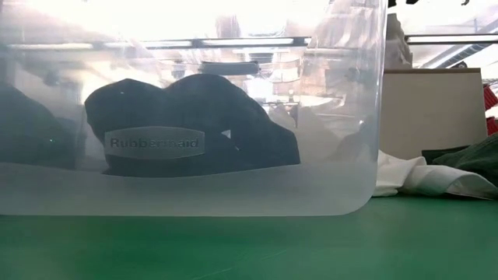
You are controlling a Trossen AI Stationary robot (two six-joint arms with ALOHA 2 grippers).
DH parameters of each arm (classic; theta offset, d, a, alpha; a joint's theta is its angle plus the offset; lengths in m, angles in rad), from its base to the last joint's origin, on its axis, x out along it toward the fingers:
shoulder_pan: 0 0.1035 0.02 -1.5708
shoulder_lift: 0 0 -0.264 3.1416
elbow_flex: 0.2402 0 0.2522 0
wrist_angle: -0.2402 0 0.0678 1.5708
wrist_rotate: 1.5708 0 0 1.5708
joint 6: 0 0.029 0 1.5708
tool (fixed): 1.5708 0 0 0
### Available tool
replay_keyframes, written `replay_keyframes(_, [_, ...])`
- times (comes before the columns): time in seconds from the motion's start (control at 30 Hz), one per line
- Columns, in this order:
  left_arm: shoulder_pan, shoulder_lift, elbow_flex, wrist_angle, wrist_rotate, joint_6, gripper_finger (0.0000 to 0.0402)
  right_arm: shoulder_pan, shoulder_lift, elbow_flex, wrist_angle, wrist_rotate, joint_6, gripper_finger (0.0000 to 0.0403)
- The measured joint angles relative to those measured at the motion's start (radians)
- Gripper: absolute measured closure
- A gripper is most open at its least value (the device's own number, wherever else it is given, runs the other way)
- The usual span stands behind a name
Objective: Sort clothes
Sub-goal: Put the white polo shirt into the laundry organizer
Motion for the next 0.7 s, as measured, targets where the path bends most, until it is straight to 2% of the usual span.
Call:
replay_keyframes(0.13, [0.000, 0.000, 0.000, 0.000, 0.000, 0.000, 0.0138, -0.022, -0.001, -0.001, -0.039, -0.067, 0.038, 0.0387])
replay_keyframes(0.5, [0.000, 0.000, 0.000, -0.025, -0.001, 0.000, 0.0138, -0.036, -0.002, -0.008, -0.249, -0.070, 0.110, 0.0387])
replay_keyframes(0.7, [0.000, 0.000, 0.000, -0.025, -0.001, 0.000, 0.0138, -0.036, 0.006, -0.020, -0.320, -0.125, 0.165, 0.0387])
